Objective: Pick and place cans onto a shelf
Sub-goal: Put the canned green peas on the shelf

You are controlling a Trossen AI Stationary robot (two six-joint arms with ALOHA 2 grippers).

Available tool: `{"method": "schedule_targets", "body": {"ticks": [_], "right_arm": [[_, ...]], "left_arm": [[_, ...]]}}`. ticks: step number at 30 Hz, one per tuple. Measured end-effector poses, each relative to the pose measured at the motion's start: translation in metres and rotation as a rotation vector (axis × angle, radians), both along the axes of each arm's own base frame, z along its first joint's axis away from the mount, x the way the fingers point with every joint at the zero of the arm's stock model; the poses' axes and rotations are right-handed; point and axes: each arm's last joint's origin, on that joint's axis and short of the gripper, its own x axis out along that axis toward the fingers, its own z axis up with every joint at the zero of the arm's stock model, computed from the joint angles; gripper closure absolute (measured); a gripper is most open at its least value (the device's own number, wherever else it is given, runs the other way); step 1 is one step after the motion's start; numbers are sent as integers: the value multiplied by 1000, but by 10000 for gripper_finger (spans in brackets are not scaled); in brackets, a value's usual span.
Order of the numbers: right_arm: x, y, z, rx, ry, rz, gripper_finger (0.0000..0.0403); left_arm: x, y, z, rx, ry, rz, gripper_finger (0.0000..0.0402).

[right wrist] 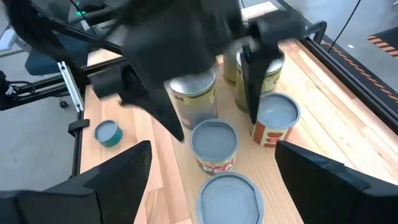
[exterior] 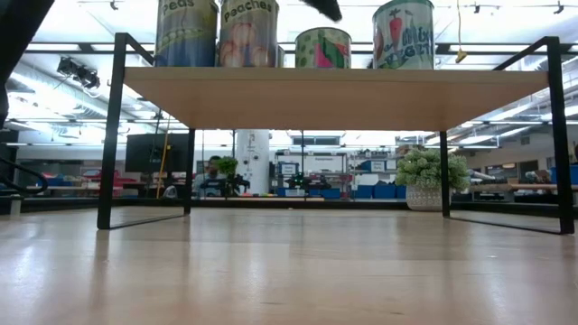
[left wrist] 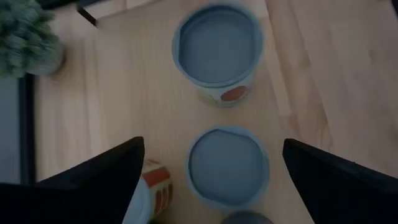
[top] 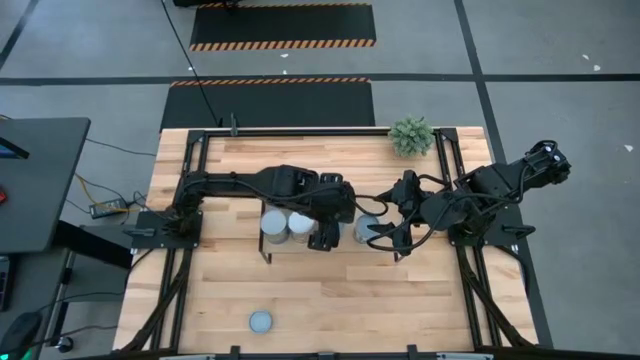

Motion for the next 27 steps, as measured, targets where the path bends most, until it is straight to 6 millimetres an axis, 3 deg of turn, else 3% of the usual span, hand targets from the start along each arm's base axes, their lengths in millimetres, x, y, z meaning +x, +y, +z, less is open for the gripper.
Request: {"method": "schedule_targets", "body": {"ticks": [11,19,27], "right_arm": [[1,10,-4,-57,21,63,53],[42,10,-29,-38,124,115,53],[81,4,-37,-209,259,307,53]], "left_arm": [[-53,-18,40,-63,13,132,12],[-104,-36,83,-92,-149,250,12],[-145,-49,111,-160,-297,346,12]]}}
